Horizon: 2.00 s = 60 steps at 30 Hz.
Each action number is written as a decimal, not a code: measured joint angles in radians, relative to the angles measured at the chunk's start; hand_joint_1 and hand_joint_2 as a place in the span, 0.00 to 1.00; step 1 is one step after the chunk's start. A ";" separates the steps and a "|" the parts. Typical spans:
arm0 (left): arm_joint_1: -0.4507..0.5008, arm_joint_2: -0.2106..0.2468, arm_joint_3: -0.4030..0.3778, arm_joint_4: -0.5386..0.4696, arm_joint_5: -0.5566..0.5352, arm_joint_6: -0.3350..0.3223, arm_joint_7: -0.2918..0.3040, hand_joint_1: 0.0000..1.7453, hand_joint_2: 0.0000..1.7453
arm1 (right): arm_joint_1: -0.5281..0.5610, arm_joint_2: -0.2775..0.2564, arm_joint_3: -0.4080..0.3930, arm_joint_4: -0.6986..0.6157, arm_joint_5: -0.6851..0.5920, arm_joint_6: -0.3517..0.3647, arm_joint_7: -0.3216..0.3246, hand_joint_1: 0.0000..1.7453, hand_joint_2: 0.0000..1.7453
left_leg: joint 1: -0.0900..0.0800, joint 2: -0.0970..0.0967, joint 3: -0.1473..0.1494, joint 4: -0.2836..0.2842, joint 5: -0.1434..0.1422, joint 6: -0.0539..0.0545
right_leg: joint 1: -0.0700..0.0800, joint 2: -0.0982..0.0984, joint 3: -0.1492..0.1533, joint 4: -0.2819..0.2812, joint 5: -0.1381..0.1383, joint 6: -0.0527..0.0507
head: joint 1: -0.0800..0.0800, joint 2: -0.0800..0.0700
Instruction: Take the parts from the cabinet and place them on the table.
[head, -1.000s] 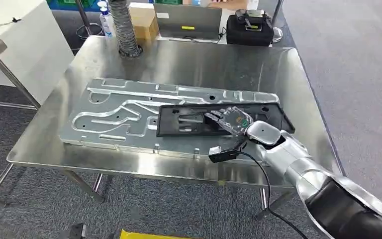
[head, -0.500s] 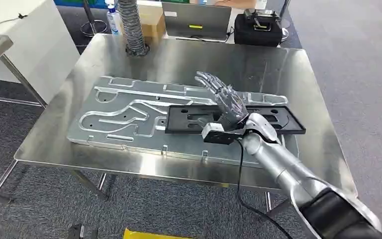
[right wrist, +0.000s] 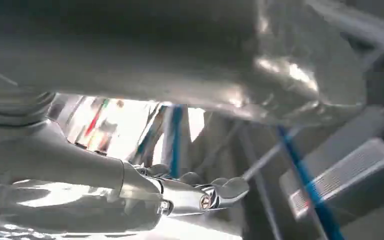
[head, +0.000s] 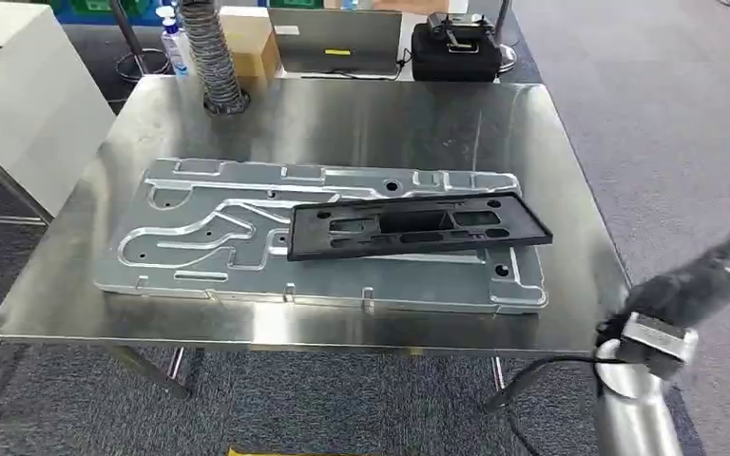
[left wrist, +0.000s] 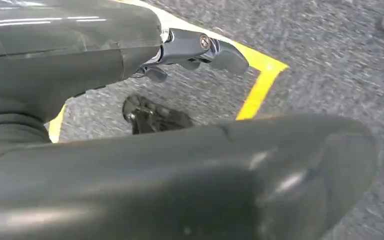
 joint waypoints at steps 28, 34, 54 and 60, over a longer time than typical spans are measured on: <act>0.016 -0.009 0.017 0.000 -0.049 0.012 0.058 0.00 0.00 | 0.073 0.393 -0.682 1.167 0.542 0.055 0.049 0.00 0.00 | -0.002 0.043 0.044 0.068 -0.083 -0.011 | 0.011 -0.019 -0.039 -0.031 0.057 -0.025 | 0.000 0.000; 0.018 -0.011 0.015 0.000 -0.063 0.025 0.056 0.00 0.00 | 0.074 0.391 -0.698 1.351 0.601 0.094 0.236 0.00 0.00 | -0.014 0.041 0.095 -0.035 -0.045 0.029 | 0.010 -0.013 -0.060 -0.018 0.096 0.011 | 0.000 0.000; 0.020 -0.018 0.005 0.000 -0.091 0.019 0.077 0.00 0.00 | 0.057 0.345 -0.647 1.515 0.699 0.295 0.527 0.00 0.00 | -0.009 0.044 -0.119 0.217 -0.125 -0.006 | 0.019 -0.035 0.072 -0.079 0.005 -0.041 | 0.000 0.000; 0.015 -0.019 -0.003 0.000 -0.101 0.018 0.090 0.00 0.00 | 0.057 0.276 -0.634 1.548 0.703 0.327 0.552 0.00 0.00 | 0.004 0.041 0.099 0.013 -0.045 -0.018 | 0.011 -0.031 -0.037 -0.039 0.060 -0.018 | 0.000 0.000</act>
